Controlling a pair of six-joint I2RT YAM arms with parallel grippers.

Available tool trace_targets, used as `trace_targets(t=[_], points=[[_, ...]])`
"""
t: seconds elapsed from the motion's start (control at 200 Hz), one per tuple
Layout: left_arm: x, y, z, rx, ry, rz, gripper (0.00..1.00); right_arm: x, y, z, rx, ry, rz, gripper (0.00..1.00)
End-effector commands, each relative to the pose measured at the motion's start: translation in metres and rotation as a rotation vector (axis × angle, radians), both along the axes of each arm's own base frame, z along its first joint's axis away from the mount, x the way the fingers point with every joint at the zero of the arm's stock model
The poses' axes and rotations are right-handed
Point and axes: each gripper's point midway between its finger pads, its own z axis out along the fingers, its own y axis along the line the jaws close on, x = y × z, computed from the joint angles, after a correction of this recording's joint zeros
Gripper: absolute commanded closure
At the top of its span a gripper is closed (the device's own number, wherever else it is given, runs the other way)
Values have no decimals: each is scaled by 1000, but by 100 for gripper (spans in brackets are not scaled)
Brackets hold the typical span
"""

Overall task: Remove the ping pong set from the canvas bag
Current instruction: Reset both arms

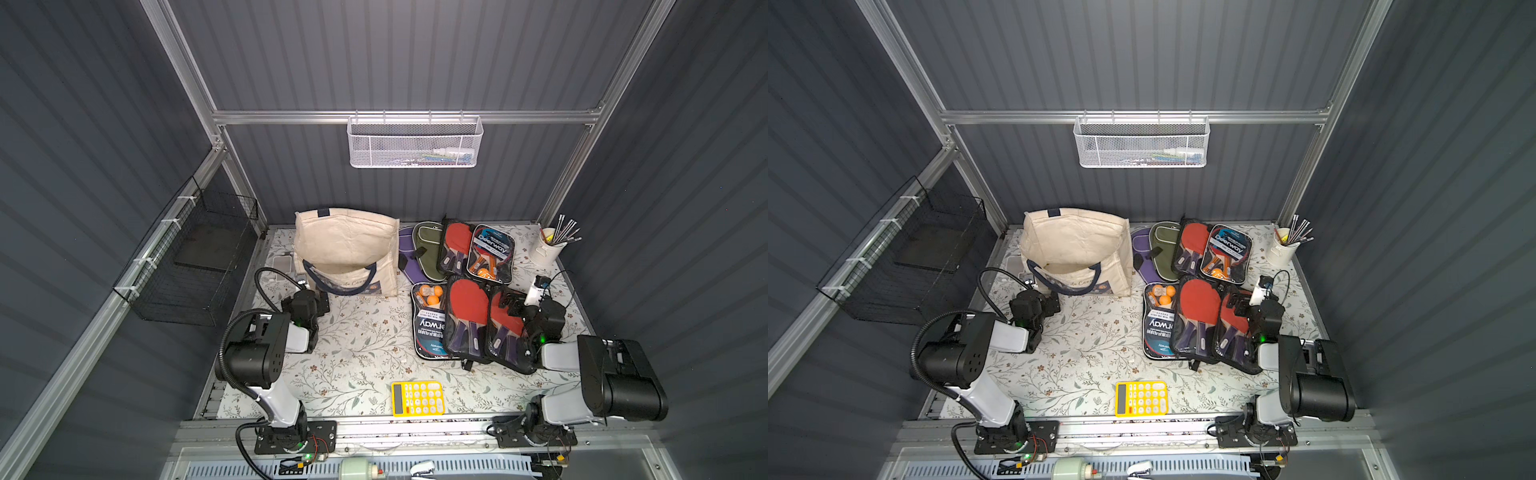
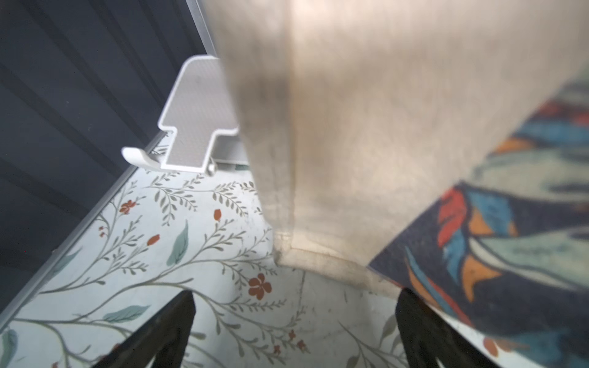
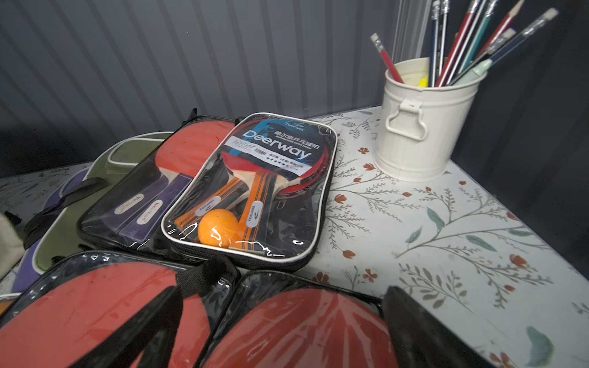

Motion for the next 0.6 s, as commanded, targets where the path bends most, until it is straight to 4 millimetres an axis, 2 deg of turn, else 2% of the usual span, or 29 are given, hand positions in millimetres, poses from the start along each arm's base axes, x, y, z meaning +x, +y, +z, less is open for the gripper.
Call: trace_targets(t=[0.0, 0.155, 0.2, 0.25, 0.325, 0.41, 0.485, 0.595], points=[[9, -1, 18, 16, -88, -5, 0, 8, 10, 7, -17, -7, 68, 1], [8, -2, 18, 14, -82, -7, 0, 14, 7, 4, -19, 27, 44, 1], [9, -13, 16, 10, -75, -82, 0, 14, 8, 4, -21, 27, 49, 1], [12, -35, 14, 8, -57, -220, 0, 13, 21, 6, -33, 14, 126, 1], [14, -34, 12, -4, -42, -213, 1, 7, 36, 8, -48, -12, 217, 1], [16, -26, 11, -30, -34, -185, 1, 9, 32, 7, -35, -2, 198, 1], [16, -26, 11, -30, -34, -185, 0, 14, 14, 5, -18, 24, 89, 1], [16, -26, 11, -31, -35, -186, 0, 13, 13, 5, -23, 21, 82, 1]])
